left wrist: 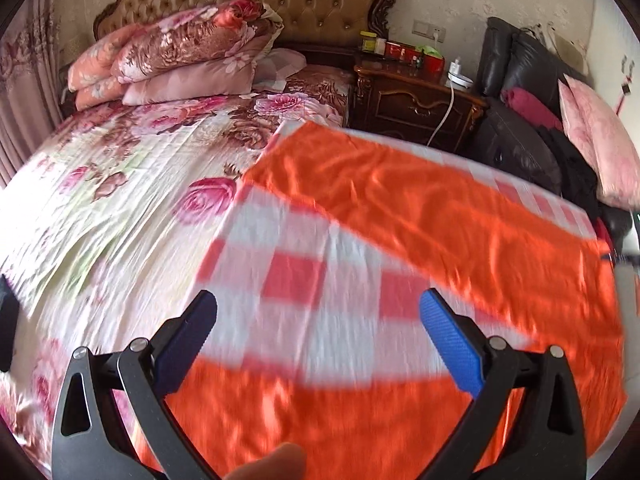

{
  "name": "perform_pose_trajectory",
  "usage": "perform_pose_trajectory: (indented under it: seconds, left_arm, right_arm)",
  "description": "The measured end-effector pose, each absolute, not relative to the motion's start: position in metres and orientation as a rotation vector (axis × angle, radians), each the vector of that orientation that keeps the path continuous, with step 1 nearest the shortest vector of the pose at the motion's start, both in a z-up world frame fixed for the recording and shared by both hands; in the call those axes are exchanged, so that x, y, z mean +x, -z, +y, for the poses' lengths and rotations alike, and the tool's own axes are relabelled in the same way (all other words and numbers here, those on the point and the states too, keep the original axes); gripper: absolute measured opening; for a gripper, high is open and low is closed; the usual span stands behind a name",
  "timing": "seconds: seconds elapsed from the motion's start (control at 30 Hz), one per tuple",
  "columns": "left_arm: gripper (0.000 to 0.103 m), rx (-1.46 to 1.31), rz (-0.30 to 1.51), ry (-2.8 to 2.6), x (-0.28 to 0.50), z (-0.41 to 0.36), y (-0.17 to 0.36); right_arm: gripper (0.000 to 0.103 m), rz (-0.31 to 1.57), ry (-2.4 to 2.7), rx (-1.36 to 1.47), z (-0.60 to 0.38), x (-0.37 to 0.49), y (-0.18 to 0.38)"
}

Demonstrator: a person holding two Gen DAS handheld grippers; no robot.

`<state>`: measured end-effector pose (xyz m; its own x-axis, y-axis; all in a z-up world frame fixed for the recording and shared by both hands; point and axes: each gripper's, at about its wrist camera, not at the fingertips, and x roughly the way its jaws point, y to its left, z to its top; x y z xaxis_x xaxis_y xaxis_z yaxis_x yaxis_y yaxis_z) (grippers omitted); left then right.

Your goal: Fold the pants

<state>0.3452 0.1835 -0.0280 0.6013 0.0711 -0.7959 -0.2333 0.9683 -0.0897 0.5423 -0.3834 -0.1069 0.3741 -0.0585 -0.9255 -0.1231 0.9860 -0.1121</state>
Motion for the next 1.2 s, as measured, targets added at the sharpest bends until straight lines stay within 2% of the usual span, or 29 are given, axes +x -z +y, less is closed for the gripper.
perform_pose_trajectory:
  seconds: [0.17, 0.23, 0.37, 0.53, 0.77, 0.83, 0.87, 0.9, 0.93, 1.07, 1.2]
  left_arm:
    - [0.096, -0.485, 0.961, -0.09, 0.461, 0.245, 0.028]
    - [0.085, -0.587, 0.998, -0.07, 0.51, 0.261, 0.036]
    - [0.074, -0.688, 1.083, -0.051, 0.578, 0.264, 0.059]
    - [0.057, -0.782, 1.171, -0.053, 0.621, 0.253, 0.095]
    - [0.046, -0.861, 1.21, -0.058, 0.64, 0.246, 0.122]
    - [0.033, -0.872, 1.221, -0.061, 0.642, 0.244, 0.129]
    - [0.014, -0.864, 1.234, -0.074, 0.643, 0.244, 0.133]
    - [0.004, -0.865, 1.239, -0.086, 0.641, 0.245, 0.135]
    - [0.001, -0.876, 1.233, -0.089, 0.638, 0.247, 0.136]
    - [0.001, -0.903, 1.18, -0.063, 0.625, 0.261, 0.107]
    - [0.001, -0.976, 1.056, 0.0, 0.587, 0.281, 0.047]
  right_arm:
    - [0.013, 1.023, -0.101, -0.197, -0.367, 0.499, 0.057]
    - [0.013, 0.948, -0.146, -0.206, -0.356, 0.473, 0.032]
    - [0.013, 0.84, -0.238, -0.233, -0.335, 0.417, -0.003]
    - [0.012, 0.76, -0.364, -0.308, -0.304, 0.351, -0.027]
    - [0.012, 0.7, -0.466, -0.316, -0.295, 0.294, -0.049]
    - [0.012, 0.69, -0.481, -0.318, -0.295, 0.283, -0.052]
    - [0.012, 0.688, -0.484, -0.318, -0.295, 0.28, -0.053]
    - [0.012, 0.687, -0.484, -0.318, -0.297, 0.278, -0.054]
    - [0.012, 0.687, -0.476, -0.319, -0.299, 0.278, -0.053]
    - [0.011, 0.722, -0.376, -0.312, -0.321, 0.309, -0.042]
    - [0.011, 0.716, -0.265, -0.288, -0.349, 0.366, -0.042]
